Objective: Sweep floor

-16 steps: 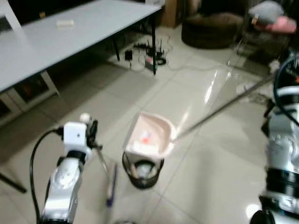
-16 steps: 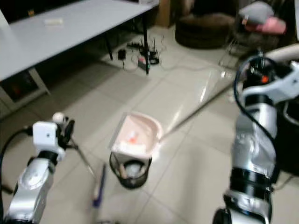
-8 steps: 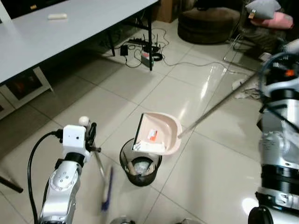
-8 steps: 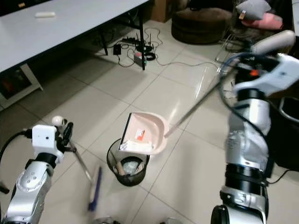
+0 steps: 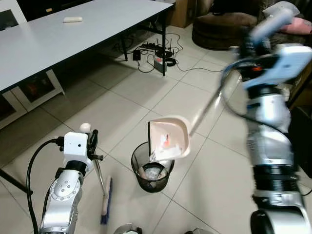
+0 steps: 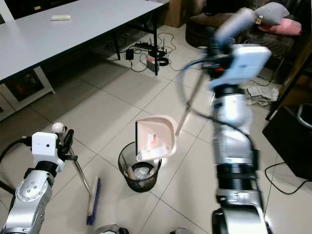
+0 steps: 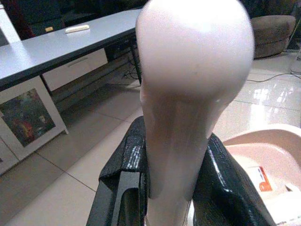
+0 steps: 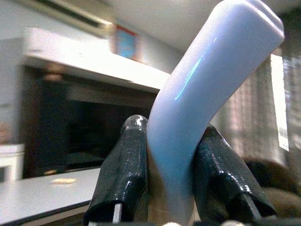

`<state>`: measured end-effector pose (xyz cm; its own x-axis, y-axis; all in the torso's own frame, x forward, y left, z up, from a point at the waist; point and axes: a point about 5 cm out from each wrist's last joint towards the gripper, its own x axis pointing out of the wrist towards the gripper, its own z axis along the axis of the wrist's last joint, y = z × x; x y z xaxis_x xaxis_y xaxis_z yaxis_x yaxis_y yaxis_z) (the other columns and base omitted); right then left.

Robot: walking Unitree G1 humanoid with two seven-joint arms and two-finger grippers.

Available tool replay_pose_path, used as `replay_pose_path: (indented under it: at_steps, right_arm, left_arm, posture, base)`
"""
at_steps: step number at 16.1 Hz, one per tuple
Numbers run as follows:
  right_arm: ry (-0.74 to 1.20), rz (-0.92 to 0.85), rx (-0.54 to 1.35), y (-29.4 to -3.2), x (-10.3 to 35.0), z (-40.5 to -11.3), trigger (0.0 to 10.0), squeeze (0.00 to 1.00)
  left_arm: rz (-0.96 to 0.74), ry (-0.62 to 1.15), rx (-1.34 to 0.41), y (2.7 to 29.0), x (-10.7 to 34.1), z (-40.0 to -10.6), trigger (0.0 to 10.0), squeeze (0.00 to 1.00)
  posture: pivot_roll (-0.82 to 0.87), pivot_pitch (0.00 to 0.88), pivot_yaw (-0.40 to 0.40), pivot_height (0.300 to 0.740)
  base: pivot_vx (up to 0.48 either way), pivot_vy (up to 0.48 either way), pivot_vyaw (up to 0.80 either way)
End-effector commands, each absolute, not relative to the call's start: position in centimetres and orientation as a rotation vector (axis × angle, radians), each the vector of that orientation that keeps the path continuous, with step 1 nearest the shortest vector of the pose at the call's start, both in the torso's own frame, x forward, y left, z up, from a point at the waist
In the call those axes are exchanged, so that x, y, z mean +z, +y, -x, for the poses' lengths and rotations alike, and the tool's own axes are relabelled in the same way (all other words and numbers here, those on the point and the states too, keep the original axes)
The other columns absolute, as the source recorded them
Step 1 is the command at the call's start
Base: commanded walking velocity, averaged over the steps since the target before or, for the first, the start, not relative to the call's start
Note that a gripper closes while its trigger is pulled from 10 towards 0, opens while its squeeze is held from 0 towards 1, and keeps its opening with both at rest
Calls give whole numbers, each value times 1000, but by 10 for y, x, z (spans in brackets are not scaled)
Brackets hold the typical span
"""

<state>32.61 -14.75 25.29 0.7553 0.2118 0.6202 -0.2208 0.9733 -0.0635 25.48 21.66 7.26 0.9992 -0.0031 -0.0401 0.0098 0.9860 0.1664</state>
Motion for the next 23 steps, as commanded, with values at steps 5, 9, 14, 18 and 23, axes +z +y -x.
replay_pose_path:
  at_steps: [5, 9, 14, 18, 23]
  right_arm:
    - [-781, 95, 517, -76, 252, -306, 10000, 0]
    - [-852, 329, 714, -45, 239, -287, 10000, 0]
    - [-928, 469, 772, -36, 238, -279, 10000, 0]
    - [-966, 196, 436, -74, 284, -291, 10000, 0]
    - [-943, 65, 246, -97, 300, -304, 10000, 0]
  left_arm:
    - [-188, 9, 10, 220, 79, -256, 10000, 0]
    - [-189, 10, 11, 220, 78, -256, 10000, 0]
    - [-191, 11, 19, 222, 77, -256, 10000, 0]
    - [-261, -3, 37, 226, 86, -265, 10000, 0]
    - [-273, -100, 81, 236, 123, -290, 10000, 0]
  posture:
    - [36, 59, 60, 740]
    - [37, 61, 60, 740]
    - [43, 53, 57, 740]
    - [89, 8, 41, 740]
    - [127, 0, 24, 740]
  base:
    - [0, 0, 0]
    - [0, 0, 0]
    - [0, 0, 0]
    - [0, 0, 0]
    - [0, 0, 640]
